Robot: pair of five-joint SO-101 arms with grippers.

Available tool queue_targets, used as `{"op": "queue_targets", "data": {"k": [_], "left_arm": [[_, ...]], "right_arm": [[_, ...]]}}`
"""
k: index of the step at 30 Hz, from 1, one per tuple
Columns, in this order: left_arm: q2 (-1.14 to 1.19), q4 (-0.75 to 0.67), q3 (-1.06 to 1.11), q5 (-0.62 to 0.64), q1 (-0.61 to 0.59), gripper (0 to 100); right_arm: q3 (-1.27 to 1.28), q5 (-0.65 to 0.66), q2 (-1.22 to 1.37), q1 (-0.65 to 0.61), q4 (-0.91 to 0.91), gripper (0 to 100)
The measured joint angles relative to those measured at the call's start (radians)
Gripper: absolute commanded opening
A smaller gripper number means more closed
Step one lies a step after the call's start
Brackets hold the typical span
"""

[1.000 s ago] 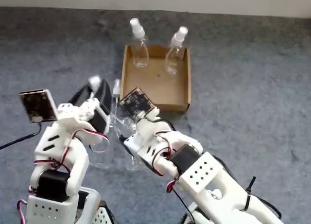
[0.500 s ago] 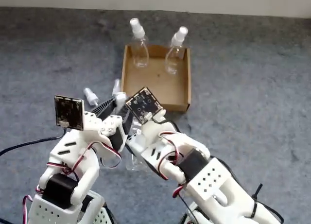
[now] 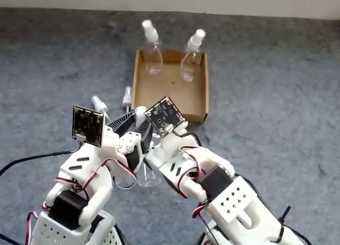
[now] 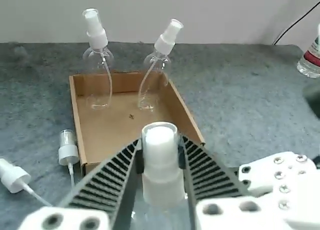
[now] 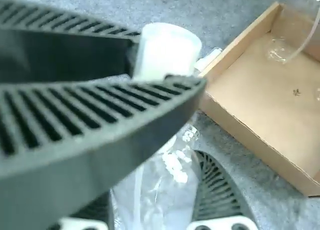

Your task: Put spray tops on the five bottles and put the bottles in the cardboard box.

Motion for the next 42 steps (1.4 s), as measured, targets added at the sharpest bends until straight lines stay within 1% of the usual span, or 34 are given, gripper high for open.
{"op": "queue_targets", "data": {"k": [7,10,14,17,20,26,27,30,32,35,39,42], "left_arm": [[0.002,0.1,-0.028,-0.002,-0.023,12],[0.002,0.112,-0.035,-0.008,-0.043,12],[0.008,0.115,-0.034,-0.052,-0.061,12],[0.008,0.115,-0.034,-0.054,-0.078,12],[-0.052,0.12,-0.034,-0.055,-0.11,12],[-0.27,0.121,-0.032,-0.06,-0.212,12],[-0.285,0.115,-0.032,-0.06,-0.221,12],[-0.278,0.028,-0.008,-0.063,-0.222,12],[-0.239,-0.038,-0.006,-0.064,-0.216,12],[-0.152,-0.117,-0.003,-0.064,-0.219,12],[-0.014,-0.158,-0.003,-0.064,-0.221,12],[0.029,-0.161,0.008,-0.071,-0.221,12]], "right_arm": [[-0.002,0.0,-0.006,0.055,-0.002,0.4],[-0.002,0.0,-0.006,0.061,-0.002,0.4],[-0.003,-0.003,-0.009,0.077,-0.002,0.4],[-0.003,-0.003,-0.021,0.075,-0.003,0.4],[-0.003,-0.003,-0.021,0.075,-0.003,0.4],[0.043,-0.003,-0.021,0.075,-0.006,0.4],[0.052,-0.003,-0.021,0.072,-0.006,0.4],[0.063,0.012,-0.021,0.017,-0.006,0.4],[0.063,0.029,-0.021,-0.021,-0.006,0.4],[0.063,0.037,-0.023,-0.037,-0.006,0.4],[0.063,0.038,-0.026,-0.037,-0.006,0.4],[0.063,0.038,-0.026,-0.037,-0.006,0.4]]}}
